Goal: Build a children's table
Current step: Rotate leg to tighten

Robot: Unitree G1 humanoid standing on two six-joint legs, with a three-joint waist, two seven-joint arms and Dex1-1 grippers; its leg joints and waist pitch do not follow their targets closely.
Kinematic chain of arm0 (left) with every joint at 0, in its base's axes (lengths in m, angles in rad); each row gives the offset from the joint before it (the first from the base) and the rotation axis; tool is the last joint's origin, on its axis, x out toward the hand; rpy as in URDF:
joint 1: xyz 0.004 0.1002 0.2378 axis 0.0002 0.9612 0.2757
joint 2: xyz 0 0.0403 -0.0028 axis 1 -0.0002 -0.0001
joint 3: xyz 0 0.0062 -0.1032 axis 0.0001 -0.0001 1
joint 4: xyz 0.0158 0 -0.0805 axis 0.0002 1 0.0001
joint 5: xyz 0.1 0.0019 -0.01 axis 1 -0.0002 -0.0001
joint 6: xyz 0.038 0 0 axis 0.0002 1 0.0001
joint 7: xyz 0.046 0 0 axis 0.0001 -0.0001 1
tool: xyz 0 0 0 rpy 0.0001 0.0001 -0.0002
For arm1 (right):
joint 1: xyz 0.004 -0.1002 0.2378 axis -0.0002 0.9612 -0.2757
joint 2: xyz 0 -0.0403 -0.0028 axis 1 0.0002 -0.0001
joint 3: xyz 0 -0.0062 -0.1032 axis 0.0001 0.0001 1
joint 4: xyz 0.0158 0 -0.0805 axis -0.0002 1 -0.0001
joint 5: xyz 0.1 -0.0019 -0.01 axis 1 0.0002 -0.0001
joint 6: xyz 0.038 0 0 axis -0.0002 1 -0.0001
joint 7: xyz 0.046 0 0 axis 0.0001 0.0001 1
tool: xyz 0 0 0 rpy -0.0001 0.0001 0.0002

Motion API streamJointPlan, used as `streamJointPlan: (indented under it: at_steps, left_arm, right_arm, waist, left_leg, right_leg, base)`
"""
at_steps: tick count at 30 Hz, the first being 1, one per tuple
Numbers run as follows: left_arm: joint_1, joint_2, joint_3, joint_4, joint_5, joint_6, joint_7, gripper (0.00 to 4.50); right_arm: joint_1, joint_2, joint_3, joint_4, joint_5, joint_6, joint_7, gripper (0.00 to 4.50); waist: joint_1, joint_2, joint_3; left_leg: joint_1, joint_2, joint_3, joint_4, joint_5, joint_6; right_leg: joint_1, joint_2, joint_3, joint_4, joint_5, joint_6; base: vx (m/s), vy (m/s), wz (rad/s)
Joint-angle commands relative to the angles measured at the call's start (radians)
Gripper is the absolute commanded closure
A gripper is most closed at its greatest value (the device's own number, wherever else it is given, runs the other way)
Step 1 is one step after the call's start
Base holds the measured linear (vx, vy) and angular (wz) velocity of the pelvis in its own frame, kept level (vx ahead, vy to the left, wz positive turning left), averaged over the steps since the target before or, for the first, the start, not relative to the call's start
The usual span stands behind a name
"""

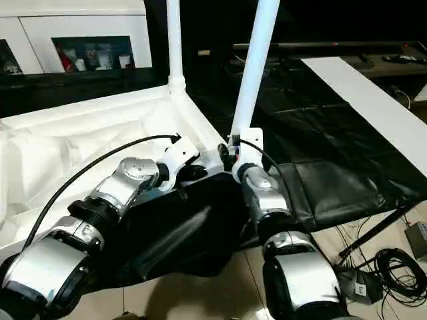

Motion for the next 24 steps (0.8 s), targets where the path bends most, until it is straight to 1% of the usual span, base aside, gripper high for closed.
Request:
streamJointPlan:
  at_steps: [1, 2, 3, 4, 5, 6, 7, 8, 9, 10, 11, 12, 13, 14, 15, 16, 17, 18, 19, 20, 21, 23, 24]
  left_arm:
    - [0.018, 0.036, 0.015, 0.013, 0.010, -0.007, 0.009, 4.50]
    - [0.034, 0.052, 0.002, -0.007, 0.006, -0.038, -0.037, 4.50]
    - [0.039, 0.057, -0.001, -0.013, 0.004, -0.046, -0.054, 4.50]
    - [0.042, 0.061, -0.004, -0.017, 0.002, -0.054, -0.068, 4.50]
    - [0.045, 0.064, -0.006, -0.020, 0.001, -0.059, -0.077, 4.50]
    - [0.056, 0.078, -0.016, -0.033, 0.002, -0.079, -0.106, 4.50]
    - [0.084, 0.111, -0.030, -0.062, 0.000, -0.099, -0.183, 4.50]
    - [0.084, 0.111, -0.030, -0.062, 0.000, -0.099, -0.183, 4.50]
    - [0.093, 0.120, -0.033, -0.069, 0.001, -0.112, -0.207, 4.50]
    - [0.099, 0.128, -0.037, -0.074, -0.001, -0.115, -0.230, 4.50]
    - [0.120, 0.156, -0.056, -0.090, -0.002, -0.154, -0.310, 4.50]
    - [0.130, 0.171, -0.068, -0.099, -0.002, -0.178, -0.351, 4.50]
    - [0.144, 0.188, -0.076, -0.116, -0.011, -0.187, -0.406, 4.50]
    - [0.148, 0.193, -0.077, -0.124, -0.019, -0.186, -0.426, 4.50]
    - [0.162, 0.207, -0.079, -0.153, -0.044, -0.183, -0.490, 4.50]
    - [0.168, 0.214, -0.080, -0.169, -0.054, -0.171, -0.516, 4.50]
    - [0.170, 0.217, -0.082, -0.177, -0.059, -0.169, -0.529, 4.50]
    - [0.177, 0.226, -0.085, -0.201, -0.070, -0.161, -0.559, 4.50]
    - [0.179, 0.229, -0.086, -0.217, -0.076, -0.153, -0.573, 4.50]
    - [0.181, 0.231, -0.087, -0.226, -0.080, -0.150, -0.582, 4.50]
    - [0.181, 0.230, -0.086, -0.232, -0.082, -0.147, -0.583, 4.50]
    - [0.179, 0.226, -0.081, -0.237, -0.084, -0.148, -0.585, 4.50]
    - [0.179, 0.226, -0.080, -0.237, -0.084, -0.148, -0.584, 4.50]
  right_arm:
    - [0.008, 0.011, 0.049, -0.022, -0.030, -0.048, 0.114, 1.28]
    - [0.017, -0.011, 0.066, -0.036, -0.039, -0.060, 0.155, 1.11]
    - [0.021, -0.018, 0.069, -0.042, -0.039, -0.060, 0.171, 1.11]
    - [0.021, -0.024, 0.071, -0.042, -0.039, -0.063, 0.184, 1.05]
    - [0.022, -0.027, 0.072, -0.042, -0.039, -0.065, 0.192, 0.90]
    - [0.031, -0.046, 0.086, -0.056, -0.041, -0.059, 0.247, 0.87]
    - [0.070, -0.110, 0.130, -0.116, -0.040, -0.019, 0.431, 0.87]
    - [0.070, -0.110, 0.130, -0.116, -0.040, -0.019, 0.431, 0.87]
    - [0.083, -0.129, 0.141, -0.136, -0.039, -0.006, 0.489, 0.87]
    - [0.096, -0.146, 0.149, -0.158, -0.033, 0.004, 0.534, 0.87]
    - [0.138, -0.202, 0.184, -0.231, -0.023, 0.023, 0.663, 0.87]
    - [0.159, -0.231, 0.203, -0.266, -0.020, 0.028, 0.721, 0.87]
    - [0.178, -0.264, 0.218, -0.295, -0.027, 0.024, 0.782, 0.87]
    - [0.182, -0.270, 0.221, -0.302, -0.025, 0.027, 0.795, 0.87]
    - [0.194, -0.292, 0.228, -0.325, -0.019, 0.036, 0.842, 0.87]
    - [0.201, -0.302, 0.232, -0.337, -0.015, 0.044, 0.865, 0.87]
    - [0.205, -0.306, 0.236, -0.344, -0.012, 0.048, 0.879, 0.87]
    - [0.216, -0.318, 0.246, -0.367, -0.003, 0.061, 0.917, 0.87]
    - [0.221, -0.320, 0.252, -0.378, 0.000, 0.067, 0.932, 0.87]
    - [0.224, -0.320, 0.255, -0.384, 0.002, 0.071, 0.940, 0.87]
    - [0.225, -0.316, 0.258, -0.386, 0.002, 0.067, 0.942, 0.87]
    - [0.225, -0.303, 0.257, -0.387, 0.002, 0.054, 0.945, 0.87]
    - [0.224, -0.301, 0.257, -0.387, 0.003, 0.054, 0.946, 0.87]
  waist:
    - [0.001, -0.001, -0.067]
    - [0.001, -0.001, -0.067]
    - [-0.001, -0.002, -0.066]
    - [-0.005, -0.002, -0.066]
    - [-0.010, -0.001, -0.066]
    - [-0.012, -0.001, -0.066]
    - [-0.013, -0.002, -0.065]
    - [-0.008, -0.004, -0.065]
    - [-0.013, -0.001, -0.066]
    - [-0.012, -0.003, -0.067]
    - [-0.013, -0.001, -0.066]
    - [-0.008, -0.002, -0.065]
    - [-0.005, -0.002, -0.066]
    - [-0.001, -0.001, -0.065]
    - [0.001, 0.001, -0.065]
    - [0.000, 0.001, -0.064]
    - [0.001, 0.003, -0.062]
    - [0.002, 0.002, -0.061]
    - [0.006, 0.003, -0.059]
    - [0.009, 0.004, -0.059]
    - [0.009, 0.005, -0.060]
    - [0.012, 0.001, -0.061]
    - [0.012, 0.001, -0.060]
  left_leg:
    - [0.012, 0.030, -0.013, -0.056, -0.132, 0.063]
    - [0.010, 0.030, -0.013, -0.056, -0.134, 0.067]
    - [0.007, 0.031, -0.015, -0.057, -0.135, 0.066]
    - [0.007, 0.031, -0.015, -0.057, -0.139, 0.068]
    - [0.009, 0.032, -0.016, -0.057, -0.138, 0.069]
    - [0.009, 0.031, -0.015, -0.056, -0.135, 0.070]
    - [0.009, 0.032, -0.015, -0.056, -0.139, 0.074]
    - [0.006, 0.033, -0.015, -0.053, -0.137, 0.092]
    - [0.008, 0.033, -0.014, -0.054, -0.126, 0.098]
    - [0.008, 0.032, -0.014, -0.053, -0.126, 0.100]
    - [0.007, 0.031, -0.014, -0.052, -0.129, 0.109]
    - [0.008, 0.035, -0.015, -0.052, -0.128, 0.113]
    - [0.007, 0.037, -0.014, -0.051, -0.114, 0.119]
    - [0.008, 0.037, -0.011, -0.050, -0.118, 0.119]
    - [0.009, 0.039, -0.011, -0.051, -0.134, 0.110]
    - [0.009, 0.040, -0.011, -0.052, -0.144, 0.105]
    - [0.013, 0.040, -0.010, -0.054, -0.169, 0.092]
    - [0.014, 0.041, -0.010, -0.055, -0.176, 0.085]
    - [0.015, 0.043, -0.011, -0.056, -0.190, 0.074]
    - [0.019, 0.044, -0.011, -0.058, -0.199, 0.064]
    - [0.018, 0.045, -0.012, -0.059, -0.199, 0.058]
    - [0.018, 0.043, -0.012, -0.060, -0.191, 0.049]
    - [0.017, 0.042, -0.012, -0.059, -0.189, 0.048]
  right_leg:
    - [0.048, -0.071, 0.050, -0.072, -0.021, -0.246]
    - [0.049, -0.071, 0.049, -0.073, -0.023, -0.245]
    - [0.050, -0.072, 0.049, -0.072, -0.025, -0.243]
    - [0.050, -0.071, 0.049, -0.072, -0.032, -0.239]
    - [0.049, -0.071, 0.049, -0.072, -0.032, -0.244]
    - [0.049, -0.070, 0.050, -0.071, -0.028, -0.248]
    - [0.049, -0.070, 0.050, -0.072, -0.027, -0.254]
    - [0.056, -0.070, 0.049, -0.071, -0.009, -0.253]
    - [0.049, -0.068, 0.050, -0.069, 0.007, -0.260]
    - [0.052, -0.066, 0.049, -0.068, 0.013, -0.261]
    - [0.053, -0.066, 0.049, -0.069, 0.018, -0.264]
    - [0.055, -0.069, 0.049, -0.071, 0.019, -0.261]
    - [0.055, -0.065, 0.049, -0.065, 0.046, -0.264]
    - [0.051, -0.065, 0.048, -0.064, 0.050, -0.272]
    - [0.050, -0.066, 0.047, -0.063, 0.032, -0.278]
    - [0.048, -0.067, 0.047, -0.065, 0.016, -0.279]
    - [0.044, -0.066, 0.047, -0.070, -0.028, -0.279]
    - [0.044, -0.068, 0.048, -0.072, -0.048, -0.277]
    - [0.043, -0.068, 0.049, -0.075, -0.081, -0.270]
    - [0.039, -0.068, 0.050, -0.076, -0.096, -0.267]
    - [0.040, -0.069, 0.050, -0.074, -0.095, -0.266]
    - [0.039, -0.069, 0.050, -0.073, -0.092, -0.260]
    - [0.039, -0.070, 0.051, -0.074, -0.093, -0.258]
  base:
    - [0.000, 0.000, 0.00]
    - [0.000, 0.000, 0.00]
    - [0.000, 0.000, 0.00]
    - [0.000, 0.000, 0.00]
    - [0.000, 0.000, 0.00]
    - [0.000, 0.000, 0.00]
    - [0.000, 0.000, 0.00]
    - [0.000, 0.000, 0.00]
    - [0.000, 0.000, 0.00]
    - [0.000, 0.000, 0.00]
    - [0.000, 0.000, 0.00]
    - [0.000, 0.000, 0.00]
    - [0.000, 0.000, 0.00]
    - [0.000, 0.000, 0.00]
    - [0.000, 0.000, 0.00]
    - [0.000, 0.000, 0.00]
    - [0.000, 0.000, 0.00]
    - [0.000, 0.000, 0.00]
    - [0.000, 0.000, 0.00]
    - [0.000, 0.000, 0.00]
    - [0.000, 0.000, 0.00]
    - [0.000, 0.000, 0.00]
    - [0.000, 0.000, 0.00]
